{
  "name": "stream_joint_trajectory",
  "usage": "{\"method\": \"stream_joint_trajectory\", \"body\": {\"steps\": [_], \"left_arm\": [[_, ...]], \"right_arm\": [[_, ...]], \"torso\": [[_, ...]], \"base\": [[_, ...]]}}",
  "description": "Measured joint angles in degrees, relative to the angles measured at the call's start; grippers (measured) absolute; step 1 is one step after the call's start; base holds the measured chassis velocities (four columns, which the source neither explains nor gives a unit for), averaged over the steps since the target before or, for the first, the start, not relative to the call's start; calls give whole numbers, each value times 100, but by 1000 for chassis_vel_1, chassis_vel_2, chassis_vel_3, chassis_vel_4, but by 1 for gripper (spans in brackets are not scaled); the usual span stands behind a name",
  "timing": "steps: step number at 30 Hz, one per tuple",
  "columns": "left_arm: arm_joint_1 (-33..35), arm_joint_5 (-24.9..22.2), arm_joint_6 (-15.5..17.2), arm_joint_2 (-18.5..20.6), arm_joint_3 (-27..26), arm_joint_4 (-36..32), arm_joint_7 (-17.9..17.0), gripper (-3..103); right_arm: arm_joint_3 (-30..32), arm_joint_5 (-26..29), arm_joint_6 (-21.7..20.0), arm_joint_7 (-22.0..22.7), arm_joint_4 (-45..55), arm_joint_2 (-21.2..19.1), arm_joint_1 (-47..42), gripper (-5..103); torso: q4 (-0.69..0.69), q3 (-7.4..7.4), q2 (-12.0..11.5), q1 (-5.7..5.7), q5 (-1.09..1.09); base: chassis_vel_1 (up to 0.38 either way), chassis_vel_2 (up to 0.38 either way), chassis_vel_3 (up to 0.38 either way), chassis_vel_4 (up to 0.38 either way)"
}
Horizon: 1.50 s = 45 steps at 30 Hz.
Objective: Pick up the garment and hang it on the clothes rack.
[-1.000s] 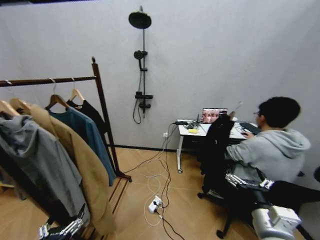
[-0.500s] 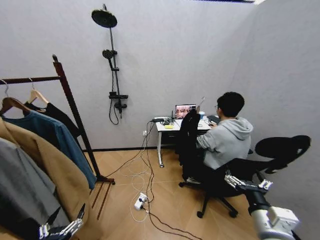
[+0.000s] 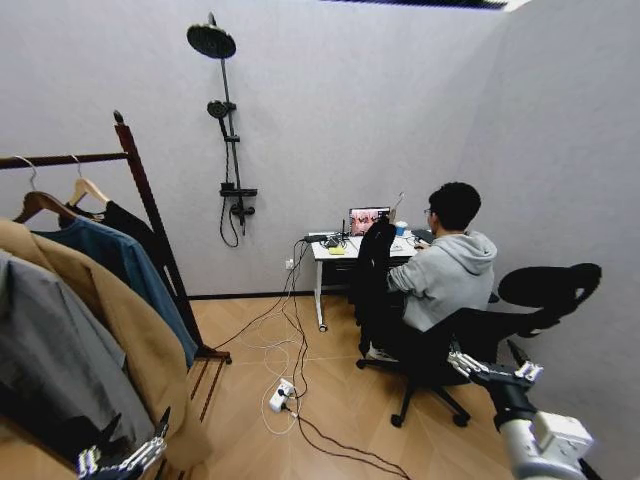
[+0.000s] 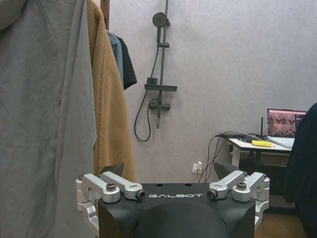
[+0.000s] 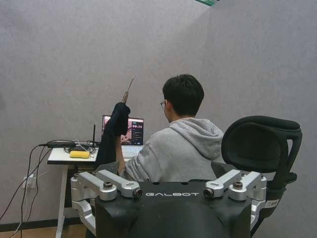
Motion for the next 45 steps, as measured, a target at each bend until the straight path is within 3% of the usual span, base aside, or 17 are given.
{"method": "stream_joint_trajectory", "body": {"steps": [14,45], "left_arm": [[0,0,0,0,0,0,0,100],[0,0,0,0,0,0,0,100]], "right_arm": [[17,268,46,-76,0,-111,146,100],[-40,38,23,-112,0,-147,205,100]], "torso": [[0,0,0,0,1],[0,0,0,1,1]], "base": [[108,-119,-113,116],[108,-116,-125,113]]}}
